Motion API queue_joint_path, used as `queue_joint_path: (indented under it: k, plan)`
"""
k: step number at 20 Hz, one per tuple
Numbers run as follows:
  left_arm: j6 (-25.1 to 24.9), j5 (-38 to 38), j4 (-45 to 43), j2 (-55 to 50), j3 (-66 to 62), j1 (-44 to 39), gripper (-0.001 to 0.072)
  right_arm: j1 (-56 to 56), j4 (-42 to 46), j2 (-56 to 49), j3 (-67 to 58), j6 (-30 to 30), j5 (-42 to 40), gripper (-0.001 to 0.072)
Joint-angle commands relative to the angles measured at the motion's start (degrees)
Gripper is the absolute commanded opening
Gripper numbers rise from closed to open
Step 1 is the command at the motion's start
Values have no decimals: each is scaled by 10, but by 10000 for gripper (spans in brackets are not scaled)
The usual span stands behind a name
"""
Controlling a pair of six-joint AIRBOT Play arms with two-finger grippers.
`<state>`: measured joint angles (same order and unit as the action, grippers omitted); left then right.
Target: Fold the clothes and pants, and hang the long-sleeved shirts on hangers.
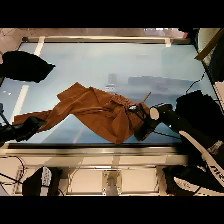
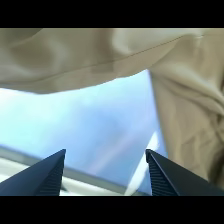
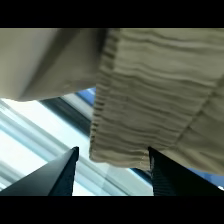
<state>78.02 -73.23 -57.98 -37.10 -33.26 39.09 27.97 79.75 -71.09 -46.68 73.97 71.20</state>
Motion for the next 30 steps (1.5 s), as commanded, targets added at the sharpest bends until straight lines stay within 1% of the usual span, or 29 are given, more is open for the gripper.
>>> queue_joint_path:
  k: [1, 5, 8, 11, 13, 18, 19, 20, 21, 22, 24, 26, 28, 30]
  plan:
    - [9, -17, -35, 9, 6, 9, 549, 34, 1, -15, 2, 5, 6, 507]
    - [9, -17, -35, 9, 6, 9, 549, 54, 3, -15, 2, 5, 8, 508]
    - [9, -17, -35, 9, 6, 9, 549, 61, 37, -16, 4, 4, 6, 508]
    - [9, -17, -35, 9, 6, 9, 549, 62, 65, -16, 22, 4, -20, 506]
    - [9, -17, -35, 9, 6, 9, 549, 62, 65, -18, 33, 5, -37, 505]
    - [9, -17, -35, 9, 6, 9, 549, 62, 62, -59, 35, 5, -48, 500]
    - [9, -17, -35, 9, 6, 9, 549, 62, 66, -61, 34, 5, -49, 448]
    - [9, -17, -35, 9, 6, 9, 549, 62, 69, -61, 33, 5, -49, 292]
    - [9, -17, -35, 9, 6, 9, 549, 62, 72, -61, 29, 4, -48, 81]
    - [9, -16, -35, 9, 6, 9, 549, 62, 74, -60, 23, 5, -48, 40]
    - [8, -14, -35, 9, 6, 9, 549, 62, 85, -60, -2, 5, -41, 39]
    - [9, -1, -35, 9, 6, 9, 549, 62, 103, -54, -52, 5, -14, 38]
    - [9, 14, -35, 9, 6, 9, 549, 62, 113, -33, -124, 5, 16, 38]
    - [9, 33, -35, 9, 6, 9, 549, 62, 116, -7, -213, 3, 12, 37]
